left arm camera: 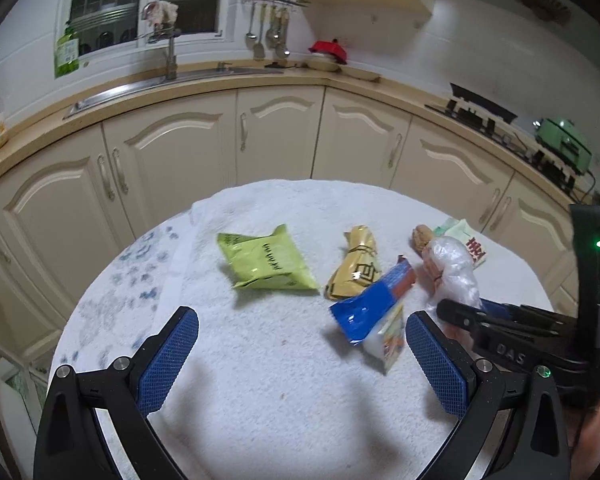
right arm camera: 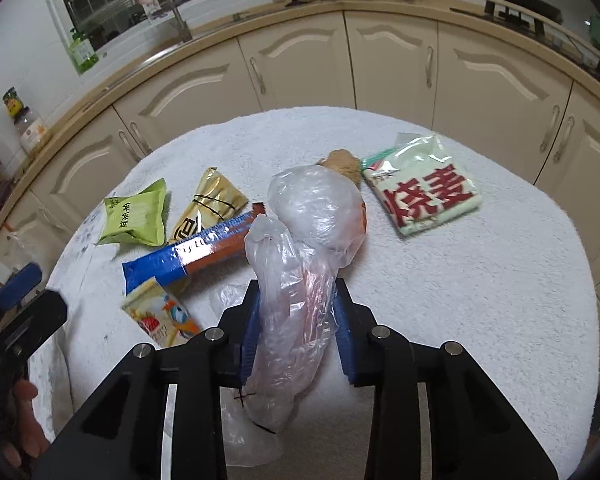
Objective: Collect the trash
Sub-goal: 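Grasp the blue candy bar with the left tool while the right tool grasps a plastic-wrapped sausage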
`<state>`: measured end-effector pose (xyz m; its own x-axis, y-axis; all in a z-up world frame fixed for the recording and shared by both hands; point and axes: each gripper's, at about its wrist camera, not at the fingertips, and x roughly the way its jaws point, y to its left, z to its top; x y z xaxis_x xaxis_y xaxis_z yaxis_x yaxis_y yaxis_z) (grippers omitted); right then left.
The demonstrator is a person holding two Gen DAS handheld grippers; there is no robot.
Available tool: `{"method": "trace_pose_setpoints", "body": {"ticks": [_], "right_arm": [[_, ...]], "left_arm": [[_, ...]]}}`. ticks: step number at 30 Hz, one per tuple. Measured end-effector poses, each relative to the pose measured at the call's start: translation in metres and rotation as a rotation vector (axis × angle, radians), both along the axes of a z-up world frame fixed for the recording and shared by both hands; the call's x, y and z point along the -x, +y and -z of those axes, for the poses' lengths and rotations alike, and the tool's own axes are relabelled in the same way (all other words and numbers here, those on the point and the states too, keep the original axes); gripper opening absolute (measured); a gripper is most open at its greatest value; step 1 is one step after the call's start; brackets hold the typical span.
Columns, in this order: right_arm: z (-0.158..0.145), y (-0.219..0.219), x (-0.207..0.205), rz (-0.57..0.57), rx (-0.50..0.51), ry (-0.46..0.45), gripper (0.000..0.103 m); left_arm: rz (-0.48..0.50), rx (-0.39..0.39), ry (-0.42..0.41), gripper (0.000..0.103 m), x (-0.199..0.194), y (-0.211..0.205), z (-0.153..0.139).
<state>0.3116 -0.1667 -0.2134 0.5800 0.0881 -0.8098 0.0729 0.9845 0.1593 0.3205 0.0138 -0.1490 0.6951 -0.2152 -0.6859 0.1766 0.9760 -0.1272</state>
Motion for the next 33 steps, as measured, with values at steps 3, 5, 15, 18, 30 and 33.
{"method": "trace_pose_setpoints", "body": {"ticks": [3,5,15,18,30,33], "right_arm": [[-0.005,-0.012,0.012,0.007,-0.016,-0.016,0.033],[-0.008,-0.019,0.012,0.014,-0.029,-0.02,0.032],[-0.014,-0.041,0.016,0.039,-0.049,-0.033,0.032],[-0.014,-0.042,0.016,0.043,-0.057,-0.031,0.032],[-0.019,-0.046,0.032,0.038,-0.06,-0.044,0.032],[-0.019,-0.047,0.038,0.041,-0.062,-0.043,0.032]], "left_arm": [[0.037,-0.03,0.005,0.102,-0.013,-0.018,0.006],[0.062,-0.051,0.012,0.102,-0.021,-0.031,0.01],[0.17,-0.142,0.123,0.081,-0.091,-0.095,0.042],[0.169,-0.149,0.183,0.05,-0.114,-0.1,0.054],[0.184,-0.015,0.143,0.018,-0.12,-0.078,0.052],[0.182,0.011,0.135,0.017,-0.114,-0.072,0.052]]}}
